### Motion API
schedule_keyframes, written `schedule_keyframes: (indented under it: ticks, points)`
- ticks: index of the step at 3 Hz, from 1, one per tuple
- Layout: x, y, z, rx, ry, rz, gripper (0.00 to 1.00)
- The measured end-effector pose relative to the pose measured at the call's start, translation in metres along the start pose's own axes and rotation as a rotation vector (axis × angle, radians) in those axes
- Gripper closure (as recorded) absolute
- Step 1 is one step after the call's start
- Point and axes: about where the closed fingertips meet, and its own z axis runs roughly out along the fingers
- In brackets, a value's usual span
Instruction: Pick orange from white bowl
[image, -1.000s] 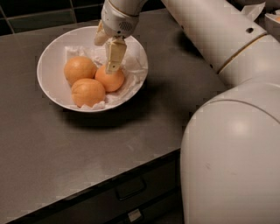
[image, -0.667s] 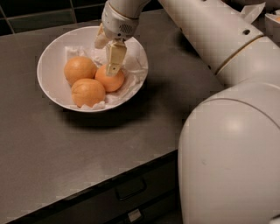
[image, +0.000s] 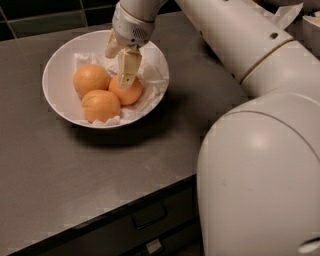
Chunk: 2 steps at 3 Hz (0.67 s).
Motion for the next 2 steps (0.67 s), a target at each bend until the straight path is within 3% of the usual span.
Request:
schedule_keyframes:
  ticks: [2]
  points:
    - [-0.0051,0.005,0.007,-0.031,-0.006,0.002,0.34]
